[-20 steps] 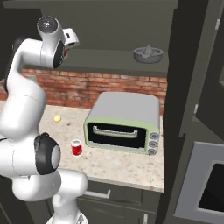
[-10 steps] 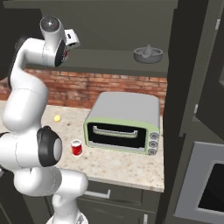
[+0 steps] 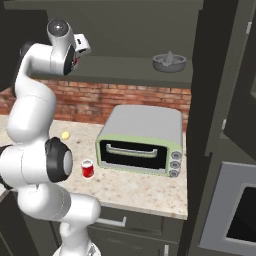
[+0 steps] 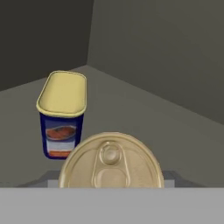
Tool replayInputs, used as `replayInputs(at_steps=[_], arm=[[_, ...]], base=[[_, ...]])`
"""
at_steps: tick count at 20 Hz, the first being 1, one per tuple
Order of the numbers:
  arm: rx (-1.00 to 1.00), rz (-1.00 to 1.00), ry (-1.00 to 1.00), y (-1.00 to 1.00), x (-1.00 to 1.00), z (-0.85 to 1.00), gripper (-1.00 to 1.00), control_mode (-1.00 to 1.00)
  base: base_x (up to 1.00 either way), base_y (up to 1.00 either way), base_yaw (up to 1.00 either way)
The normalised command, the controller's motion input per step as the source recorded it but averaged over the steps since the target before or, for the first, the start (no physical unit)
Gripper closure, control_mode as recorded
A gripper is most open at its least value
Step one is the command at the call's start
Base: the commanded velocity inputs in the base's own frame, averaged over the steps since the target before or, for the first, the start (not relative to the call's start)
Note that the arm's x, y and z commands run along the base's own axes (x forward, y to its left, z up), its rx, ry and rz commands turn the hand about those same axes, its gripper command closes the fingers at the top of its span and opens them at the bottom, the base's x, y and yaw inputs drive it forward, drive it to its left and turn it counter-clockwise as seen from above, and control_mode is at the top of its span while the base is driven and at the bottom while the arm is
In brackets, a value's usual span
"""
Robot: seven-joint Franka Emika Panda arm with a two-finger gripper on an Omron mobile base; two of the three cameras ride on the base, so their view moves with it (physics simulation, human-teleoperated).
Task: Pick the cans from the counter and place them in their designated side in the cabinet.
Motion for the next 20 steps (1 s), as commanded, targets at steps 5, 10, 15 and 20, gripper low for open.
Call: replayInputs(at_steps=[5, 10, 15, 20], arm=[[0.0, 0.0, 0.0, 0.04, 0.19, -0.07, 1.0, -1.0], [0.0, 0.0, 0.01, 0.01, 0.18, -0.11, 1.0, -1.0], [0.0, 0.0, 0.01, 0.05, 0.17, -0.13, -1.0, -1.0], [0.0, 0.0, 0.0, 0.05, 0.25, -0.06, -1.0, -1.0]], base=[[0.0, 0.0, 0.0], [0.0, 0.0, 0.0], [0.0, 0.0, 0.0], [0.0, 0.0, 0.0]])
